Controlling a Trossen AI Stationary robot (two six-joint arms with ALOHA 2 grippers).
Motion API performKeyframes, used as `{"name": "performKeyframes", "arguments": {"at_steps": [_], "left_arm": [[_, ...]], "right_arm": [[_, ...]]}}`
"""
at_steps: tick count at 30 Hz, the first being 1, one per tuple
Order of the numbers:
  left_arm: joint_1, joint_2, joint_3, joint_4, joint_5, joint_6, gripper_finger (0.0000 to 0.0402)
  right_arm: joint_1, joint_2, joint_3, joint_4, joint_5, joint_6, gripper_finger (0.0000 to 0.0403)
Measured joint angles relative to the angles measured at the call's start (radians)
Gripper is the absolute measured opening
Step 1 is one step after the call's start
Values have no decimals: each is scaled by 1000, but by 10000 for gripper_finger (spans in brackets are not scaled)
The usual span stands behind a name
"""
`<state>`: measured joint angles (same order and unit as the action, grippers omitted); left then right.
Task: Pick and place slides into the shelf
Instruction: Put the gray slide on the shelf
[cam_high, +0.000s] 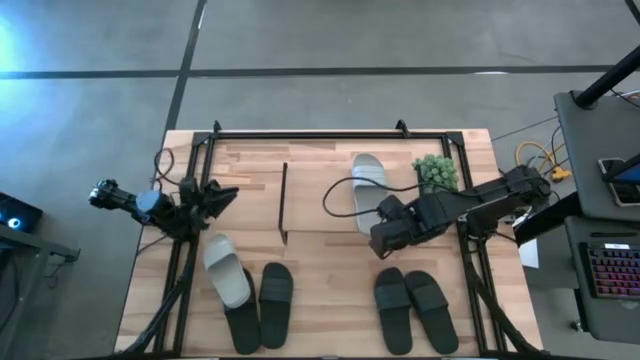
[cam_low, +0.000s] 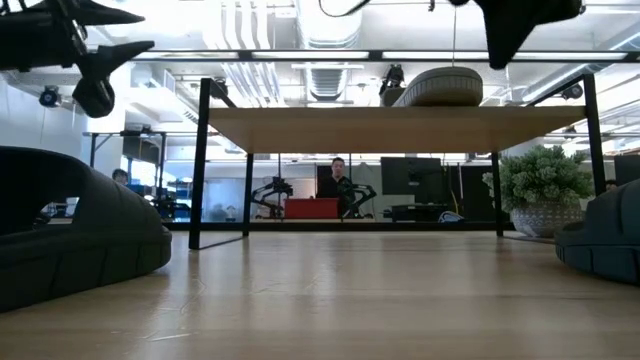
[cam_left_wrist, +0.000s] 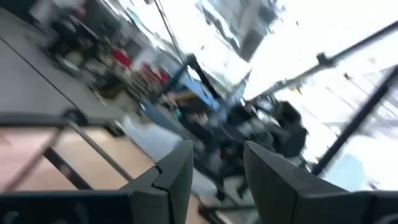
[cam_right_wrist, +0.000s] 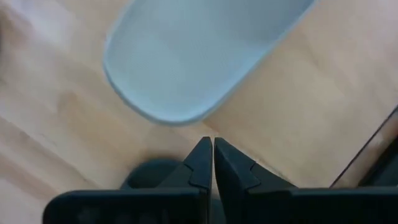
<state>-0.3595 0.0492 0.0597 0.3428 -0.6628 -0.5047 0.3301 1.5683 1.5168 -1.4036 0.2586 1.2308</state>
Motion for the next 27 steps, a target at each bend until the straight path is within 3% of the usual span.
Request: {"name": "performKeyframes", "arguments": {"at_steps": [4, 7, 10, 16, 21, 24, 27], "left_arm": [[0, 1, 9, 135, -155, 224, 128], [0, 12, 48, 257, -184, 387, 125], [0, 57, 161, 167, -184, 450, 114], [-1, 309, 528, -473, -154, 425, 102], [-2, 611, 862, -1139, -141, 224, 102], [-2, 753, 1031, -1497, -59, 112, 102], [-2, 912, 1137, -1742, 71, -10, 102]], "right_arm": [[24, -40, 16, 2, 113, 54, 13], [29, -66, 30, 3, 168, 69, 32], [32, -85, 53, 5, 247, 69, 61], [32, -109, 94, 6, 366, 4, 137], [15, -121, 95, -29, 374, -18, 190], [10, -121, 95, -58, 374, -16, 208], [10, -122, 94, -89, 375, -9, 217]]}}
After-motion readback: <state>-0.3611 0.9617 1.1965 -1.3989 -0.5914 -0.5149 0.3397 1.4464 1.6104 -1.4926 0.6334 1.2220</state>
